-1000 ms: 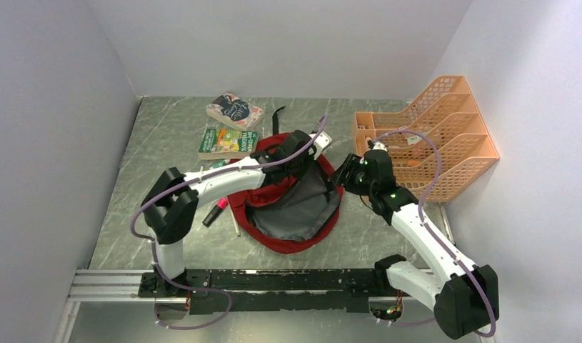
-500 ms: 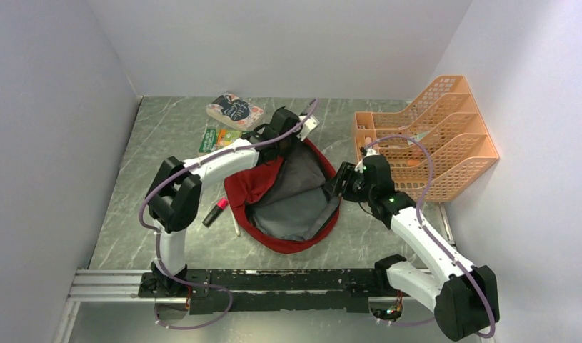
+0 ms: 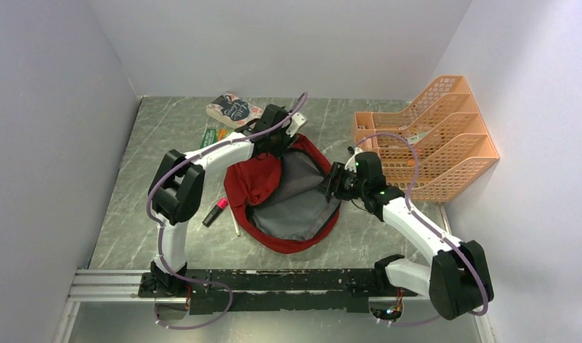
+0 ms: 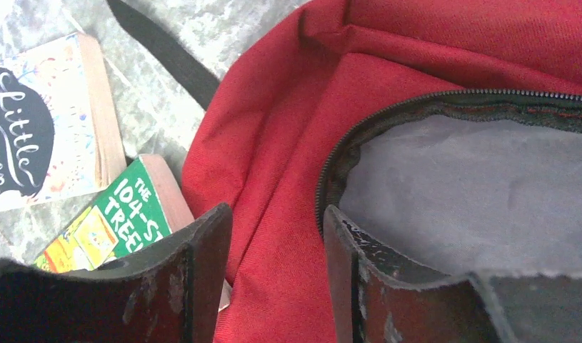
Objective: Pack the student bag
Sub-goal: Unzip the student bag at the center of the board.
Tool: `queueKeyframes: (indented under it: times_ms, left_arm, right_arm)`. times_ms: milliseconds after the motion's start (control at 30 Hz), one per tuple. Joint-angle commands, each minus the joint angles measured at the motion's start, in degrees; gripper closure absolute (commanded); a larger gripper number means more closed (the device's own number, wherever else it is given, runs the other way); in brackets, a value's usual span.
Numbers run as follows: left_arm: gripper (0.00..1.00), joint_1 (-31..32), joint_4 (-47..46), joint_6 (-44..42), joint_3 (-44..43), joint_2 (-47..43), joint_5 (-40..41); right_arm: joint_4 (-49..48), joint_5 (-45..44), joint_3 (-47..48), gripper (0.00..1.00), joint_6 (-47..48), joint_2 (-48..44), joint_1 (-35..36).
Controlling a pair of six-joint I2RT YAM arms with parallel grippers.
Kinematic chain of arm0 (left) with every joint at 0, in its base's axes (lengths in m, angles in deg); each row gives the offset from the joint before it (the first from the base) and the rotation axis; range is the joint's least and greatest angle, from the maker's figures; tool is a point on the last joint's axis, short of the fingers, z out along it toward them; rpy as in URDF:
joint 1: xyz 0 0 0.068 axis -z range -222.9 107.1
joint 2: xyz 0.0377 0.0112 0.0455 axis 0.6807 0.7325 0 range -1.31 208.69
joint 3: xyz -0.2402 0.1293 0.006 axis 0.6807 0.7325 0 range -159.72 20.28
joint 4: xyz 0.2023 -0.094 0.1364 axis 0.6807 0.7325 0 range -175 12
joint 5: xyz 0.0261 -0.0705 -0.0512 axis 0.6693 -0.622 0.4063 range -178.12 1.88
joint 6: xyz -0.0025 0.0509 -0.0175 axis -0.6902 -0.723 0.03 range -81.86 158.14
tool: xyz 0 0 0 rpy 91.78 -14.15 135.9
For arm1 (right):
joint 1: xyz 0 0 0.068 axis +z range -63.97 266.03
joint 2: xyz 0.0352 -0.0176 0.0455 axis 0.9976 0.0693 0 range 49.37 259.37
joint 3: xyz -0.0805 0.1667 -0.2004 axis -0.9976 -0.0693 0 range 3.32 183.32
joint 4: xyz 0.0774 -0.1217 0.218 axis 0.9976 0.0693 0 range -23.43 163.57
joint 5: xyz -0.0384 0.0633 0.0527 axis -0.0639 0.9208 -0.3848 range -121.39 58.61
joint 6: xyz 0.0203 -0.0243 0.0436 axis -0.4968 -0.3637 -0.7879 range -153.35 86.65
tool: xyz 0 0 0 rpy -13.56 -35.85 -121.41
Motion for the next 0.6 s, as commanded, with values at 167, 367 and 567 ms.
queueKeyframes:
  times_ms: [167, 367, 567]
  left_arm:
    - [0.4, -0.3, 10.9, 3.9, -8.9, 3.8, 9.7]
    - [0.4, -0.3, 10.0, 6.2, -7.3, 0.8, 10.3]
    - [0.38, -0.7, 11.7, 12.3, -7.1, -5.0, 21.3]
  right_arm:
    - [-13.2, -0.9, 4.0, 0.63, -4.5, 11.8, 9.6]
    - [-23.1, -3.6, 7.5, 0.72, -9.8, 23.1, 16.8]
    - [-30.7, -1.0, 11.3, 0.79, -13.5, 31.3, 18.9]
